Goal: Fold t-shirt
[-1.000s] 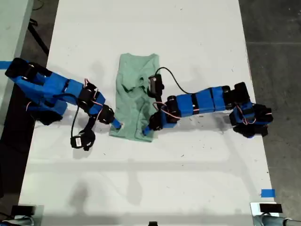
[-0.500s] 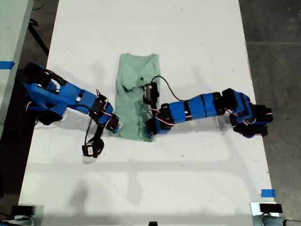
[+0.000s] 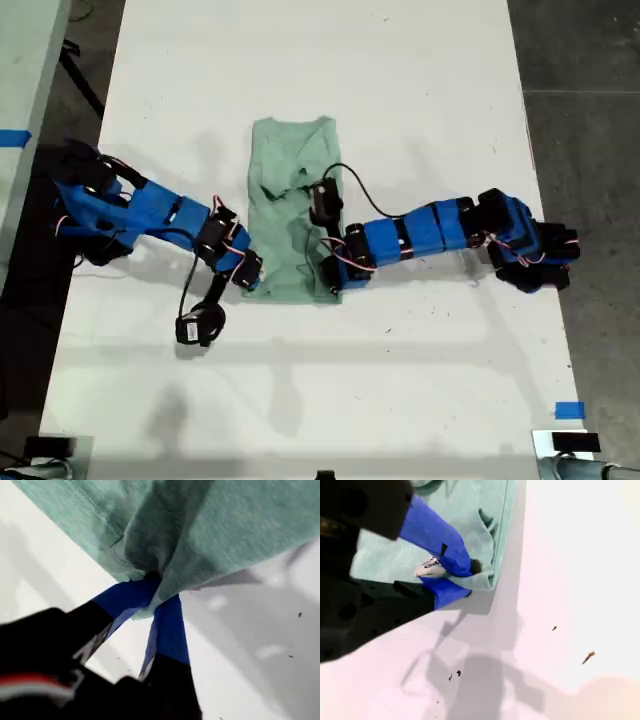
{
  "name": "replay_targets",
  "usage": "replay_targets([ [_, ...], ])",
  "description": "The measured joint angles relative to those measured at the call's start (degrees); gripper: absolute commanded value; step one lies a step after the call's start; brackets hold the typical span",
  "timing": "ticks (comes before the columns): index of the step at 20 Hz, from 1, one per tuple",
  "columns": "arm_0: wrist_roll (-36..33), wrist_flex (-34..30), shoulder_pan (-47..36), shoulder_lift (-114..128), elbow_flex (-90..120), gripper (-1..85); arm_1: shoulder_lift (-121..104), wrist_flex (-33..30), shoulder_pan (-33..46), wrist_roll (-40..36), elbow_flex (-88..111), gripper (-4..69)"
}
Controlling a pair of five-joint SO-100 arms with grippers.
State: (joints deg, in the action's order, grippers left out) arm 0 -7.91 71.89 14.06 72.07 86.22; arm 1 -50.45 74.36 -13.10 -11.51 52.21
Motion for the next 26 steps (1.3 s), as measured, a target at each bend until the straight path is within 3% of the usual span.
replay_targets([
  [5, -0.7, 11.0, 4.9, -7.9, -19.6, -0.1, -7.2, 3.4, -5.0, 1.9, 0.1, -0.4],
  [10, -0.7, 13.8, 7.9, -8.2, -26.1, -0.1, -13.9, 4.4, -7.7, 3.1, 0.1, -0.4],
  [15, -1.1, 17.1, 6.8, -4.7, -26.6, -0.1, -15.1, 4.8, -4.8, -0.2, 0.1, -0.5],
  [21, -9.1, 25.8, -10.0, 3.5, -26.6, -0.1, -17.8, 7.3, 7.6, -10.4, 0.1, -0.5],
  [26, -17.1, 27.5, -24.1, 3.3, -26.6, -0.1, -17.8, 7.5, 18.7, -19.2, 0.2, -0.5],
])
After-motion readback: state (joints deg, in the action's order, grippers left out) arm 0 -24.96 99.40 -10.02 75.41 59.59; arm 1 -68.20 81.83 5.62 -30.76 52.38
